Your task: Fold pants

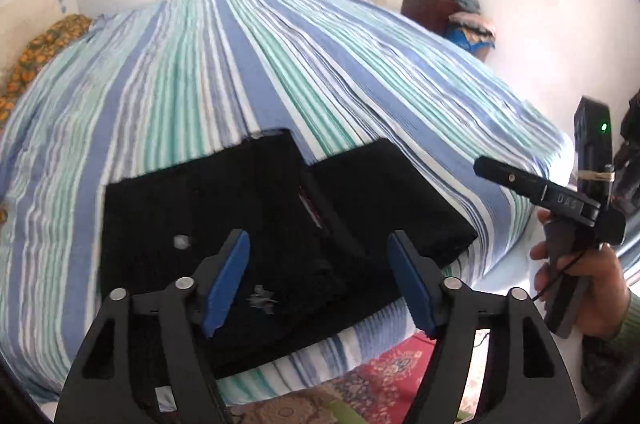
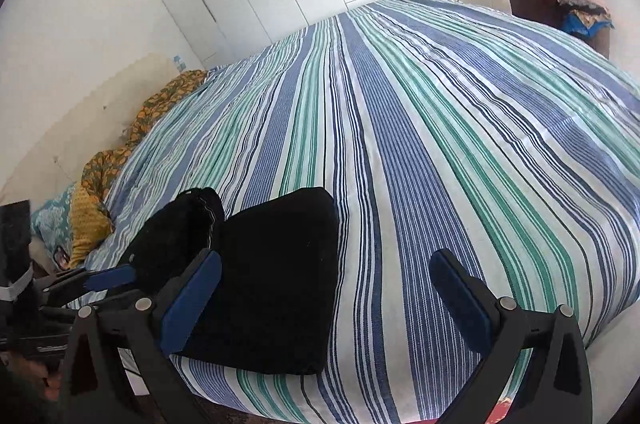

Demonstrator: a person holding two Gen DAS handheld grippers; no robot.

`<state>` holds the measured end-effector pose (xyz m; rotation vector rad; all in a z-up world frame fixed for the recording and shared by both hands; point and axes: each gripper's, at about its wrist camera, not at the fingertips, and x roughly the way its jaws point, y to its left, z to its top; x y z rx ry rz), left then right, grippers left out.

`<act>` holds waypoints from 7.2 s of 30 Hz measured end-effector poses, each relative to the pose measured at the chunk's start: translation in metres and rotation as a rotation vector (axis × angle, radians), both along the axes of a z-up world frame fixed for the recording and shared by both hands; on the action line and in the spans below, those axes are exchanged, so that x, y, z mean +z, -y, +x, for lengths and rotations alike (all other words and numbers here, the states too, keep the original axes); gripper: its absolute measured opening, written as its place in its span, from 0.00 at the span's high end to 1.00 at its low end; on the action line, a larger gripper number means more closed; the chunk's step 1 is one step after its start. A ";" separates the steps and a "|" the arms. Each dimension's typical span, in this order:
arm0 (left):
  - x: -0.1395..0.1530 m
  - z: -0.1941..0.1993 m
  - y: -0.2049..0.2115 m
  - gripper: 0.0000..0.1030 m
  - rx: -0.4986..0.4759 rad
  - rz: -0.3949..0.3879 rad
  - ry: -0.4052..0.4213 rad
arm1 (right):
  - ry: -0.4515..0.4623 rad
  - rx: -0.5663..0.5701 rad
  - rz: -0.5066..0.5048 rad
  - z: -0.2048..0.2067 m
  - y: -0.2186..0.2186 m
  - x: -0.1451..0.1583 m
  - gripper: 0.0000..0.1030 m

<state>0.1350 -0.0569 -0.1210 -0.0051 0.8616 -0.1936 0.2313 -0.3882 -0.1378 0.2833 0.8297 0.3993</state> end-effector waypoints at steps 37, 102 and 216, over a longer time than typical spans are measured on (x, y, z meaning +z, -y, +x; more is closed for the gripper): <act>-0.074 -0.030 -0.118 0.24 0.497 -0.030 -0.146 | -0.001 0.208 0.018 -0.009 -0.033 0.001 0.00; -0.073 -0.049 -0.154 0.24 0.620 -0.078 -0.025 | -0.483 0.556 0.316 0.069 -0.037 -0.003 0.83; -0.048 -0.007 -0.084 0.07 0.447 0.203 -0.114 | -0.233 0.226 -0.350 0.025 -0.032 0.007 0.00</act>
